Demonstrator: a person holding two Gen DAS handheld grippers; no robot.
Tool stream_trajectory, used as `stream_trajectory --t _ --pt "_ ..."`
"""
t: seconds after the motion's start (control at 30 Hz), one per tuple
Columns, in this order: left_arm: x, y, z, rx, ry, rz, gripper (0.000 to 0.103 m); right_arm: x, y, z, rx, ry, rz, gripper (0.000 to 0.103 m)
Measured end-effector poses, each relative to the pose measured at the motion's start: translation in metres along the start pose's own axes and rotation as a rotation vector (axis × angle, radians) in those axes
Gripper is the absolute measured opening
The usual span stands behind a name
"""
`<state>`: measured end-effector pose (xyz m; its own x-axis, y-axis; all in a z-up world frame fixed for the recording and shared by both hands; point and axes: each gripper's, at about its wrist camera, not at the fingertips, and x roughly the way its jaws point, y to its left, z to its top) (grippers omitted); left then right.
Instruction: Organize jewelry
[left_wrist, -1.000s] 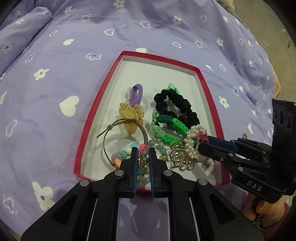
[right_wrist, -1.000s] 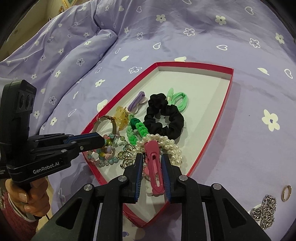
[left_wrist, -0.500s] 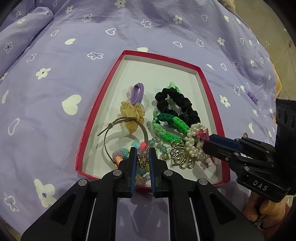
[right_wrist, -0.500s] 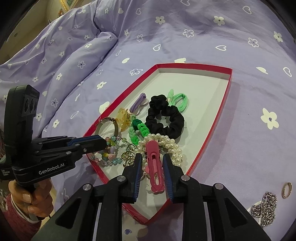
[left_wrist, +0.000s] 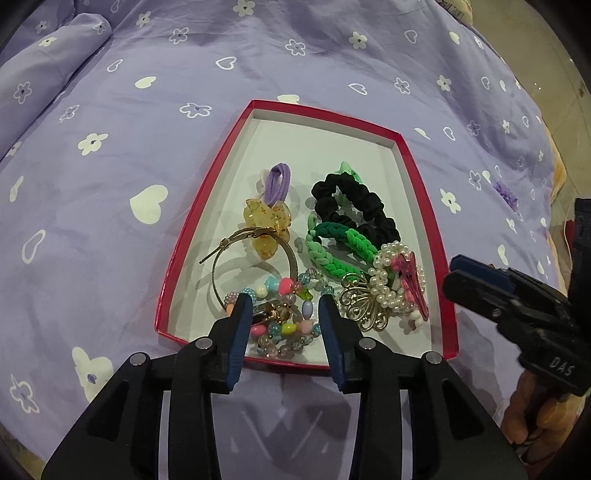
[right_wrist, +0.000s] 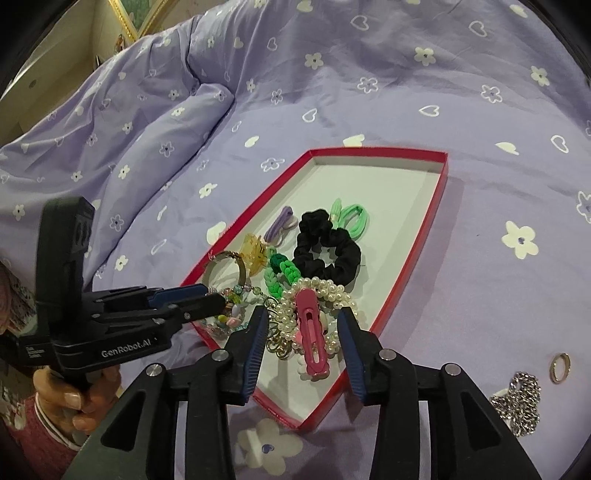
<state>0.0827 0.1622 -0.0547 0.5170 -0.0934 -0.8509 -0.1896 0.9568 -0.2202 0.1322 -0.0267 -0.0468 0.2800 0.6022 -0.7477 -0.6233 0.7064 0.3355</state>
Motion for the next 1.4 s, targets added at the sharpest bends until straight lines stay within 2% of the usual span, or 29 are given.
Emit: stream_trajectory --t 0.2,0.23,0.3,0.37,0.4,0.47,0.5,0.57,0.8,1.03,1.27,1.4 --pt "-0.007 -0.001 -0.004 0.002 -0.007 0.000 0.036 -0.015 0.000 -0.001 0.015 -0.036 0.003 0.042" --pt "-0.008 -0.001 -0.005 0.003 -0.009 0.000 0.039 -0.017 0.000 -0.002 0.019 -0.041 0.004 0.042" --pt "-0.013 -0.002 -0.007 0.006 -0.017 0.009 0.050 -0.021 -0.001 -0.003 0.028 -0.049 0.007 0.045" --pt "-0.019 -0.001 -0.010 0.002 -0.031 0.027 0.069 -0.024 -0.002 -0.006 0.044 -0.056 0.019 0.055" --pt "-0.023 -0.001 -0.012 -0.005 -0.047 0.036 0.072 -0.025 -0.003 -0.007 0.053 -0.057 0.030 0.060" --pt "-0.032 0.004 -0.015 -0.026 -0.073 0.041 0.084 -0.028 -0.002 -0.010 0.060 -0.067 0.057 0.073" --pt "-0.036 0.006 -0.017 -0.042 -0.083 0.037 0.085 -0.031 -0.001 -0.013 0.065 -0.080 0.070 0.075" --pt "-0.044 0.011 -0.022 -0.072 -0.106 0.024 0.086 -0.034 -0.001 -0.018 0.082 -0.098 0.082 0.080" --pt "-0.062 0.012 -0.044 -0.104 -0.145 0.025 0.090 -0.042 -0.001 -0.037 0.147 -0.140 0.129 0.084" --pt "-0.068 0.013 -0.064 -0.116 -0.151 0.047 0.091 -0.058 0.006 -0.053 0.147 -0.198 0.103 0.088" --pt "-0.085 0.000 -0.076 -0.070 -0.217 0.128 0.091 -0.080 0.020 -0.063 0.103 -0.273 0.021 0.092" --pt "-0.105 -0.011 -0.078 -0.025 -0.270 0.163 0.091 -0.098 0.037 -0.062 0.028 -0.314 -0.068 0.092"
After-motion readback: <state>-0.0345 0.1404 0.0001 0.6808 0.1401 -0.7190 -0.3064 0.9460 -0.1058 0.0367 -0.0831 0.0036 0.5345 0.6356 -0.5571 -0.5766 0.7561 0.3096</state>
